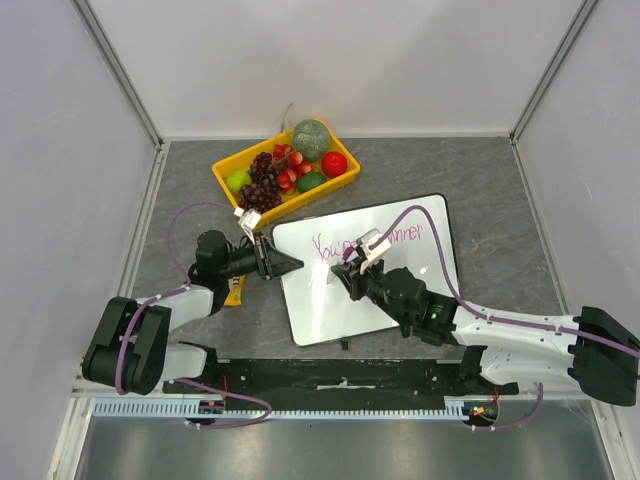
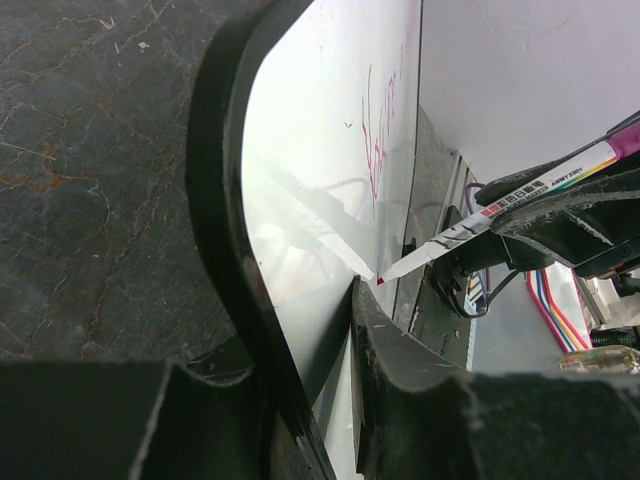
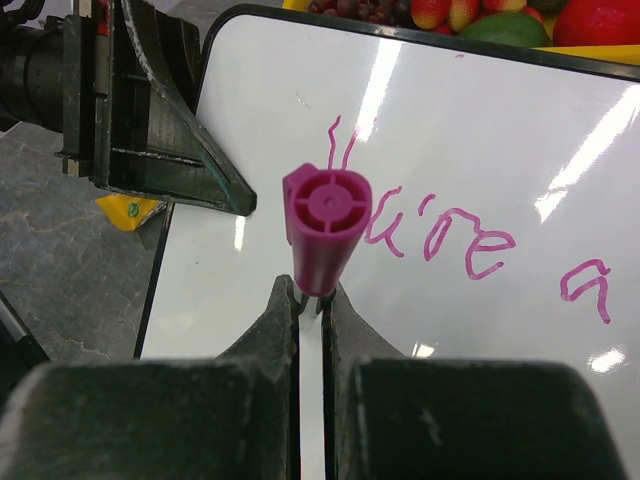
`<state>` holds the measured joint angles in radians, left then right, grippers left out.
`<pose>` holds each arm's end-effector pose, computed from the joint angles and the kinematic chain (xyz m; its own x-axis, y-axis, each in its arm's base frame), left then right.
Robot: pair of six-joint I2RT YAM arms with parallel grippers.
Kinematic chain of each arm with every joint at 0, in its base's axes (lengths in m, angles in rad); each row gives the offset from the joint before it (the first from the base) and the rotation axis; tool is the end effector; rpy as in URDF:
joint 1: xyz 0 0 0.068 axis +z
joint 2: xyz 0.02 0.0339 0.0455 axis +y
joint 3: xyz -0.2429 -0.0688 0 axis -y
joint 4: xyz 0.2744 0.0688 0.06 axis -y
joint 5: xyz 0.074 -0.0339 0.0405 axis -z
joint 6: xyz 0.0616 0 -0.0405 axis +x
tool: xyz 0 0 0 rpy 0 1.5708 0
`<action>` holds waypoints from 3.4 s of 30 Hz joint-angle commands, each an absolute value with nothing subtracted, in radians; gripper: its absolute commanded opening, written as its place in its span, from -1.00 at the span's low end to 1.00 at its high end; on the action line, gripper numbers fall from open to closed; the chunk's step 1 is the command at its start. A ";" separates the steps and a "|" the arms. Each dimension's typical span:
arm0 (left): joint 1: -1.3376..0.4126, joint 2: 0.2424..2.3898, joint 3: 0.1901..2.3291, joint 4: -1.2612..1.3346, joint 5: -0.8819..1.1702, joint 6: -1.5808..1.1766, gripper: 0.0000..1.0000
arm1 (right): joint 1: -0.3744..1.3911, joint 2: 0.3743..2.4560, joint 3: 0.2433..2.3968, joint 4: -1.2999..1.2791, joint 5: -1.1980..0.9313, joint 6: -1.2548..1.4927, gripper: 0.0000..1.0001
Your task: Write a sentence on the whiteboard
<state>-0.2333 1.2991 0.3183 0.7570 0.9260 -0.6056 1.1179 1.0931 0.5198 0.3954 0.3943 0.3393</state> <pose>0.2470 -0.1093 0.1282 -0.6882 -0.1881 -0.7007 0.6147 0.3618 -0.7009 0.1526 0.2596 0.2076 -0.2943 0.0976 -0.9507 -0.6011 0.7545 0.2635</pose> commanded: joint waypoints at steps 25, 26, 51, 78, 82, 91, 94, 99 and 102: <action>-0.261 1.321 0.310 0.690 0.885 -0.417 -0.96 | 1.118 1.086 0.574 0.365 0.529 0.299 -1.00; -0.261 1.321 0.310 0.690 0.885 -0.417 -0.96 | 1.118 1.083 0.572 0.361 0.526 0.301 -1.00; -0.261 1.321 0.310 0.690 0.885 -0.417 -0.96 | 1.118 1.011 0.491 0.305 0.466 0.344 -1.00; -0.261 1.321 0.308 0.690 0.884 -0.419 -0.96 | 1.042 1.005 0.565 0.328 0.428 0.376 -1.00; -0.261 1.321 0.310 0.690 0.885 -0.417 -0.96 | 1.040 0.996 0.548 0.333 0.413 0.380 -1.00; -0.261 1.322 0.310 0.690 0.885 -0.419 -0.96 | 1.040 0.965 0.520 0.316 0.393 0.387 -1.00; -0.264 1.322 0.310 0.690 0.885 -0.417 -0.96 | 1.040 0.976 0.515 0.313 0.393 0.388 -1.00; -0.262 1.322 0.308 0.690 0.884 -0.419 -0.96 | 1.040 0.996 0.502 0.322 0.411 0.393 -1.00; -0.261 1.324 0.310 0.690 0.884 -0.417 -0.96 | 1.040 1.008 0.502 0.321 0.419 0.390 -1.00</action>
<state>-0.2333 1.2991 0.3187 0.7574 0.9264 -0.6056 1.0431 0.9951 0.5079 0.3107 0.3985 0.3794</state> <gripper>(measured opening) 0.305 0.063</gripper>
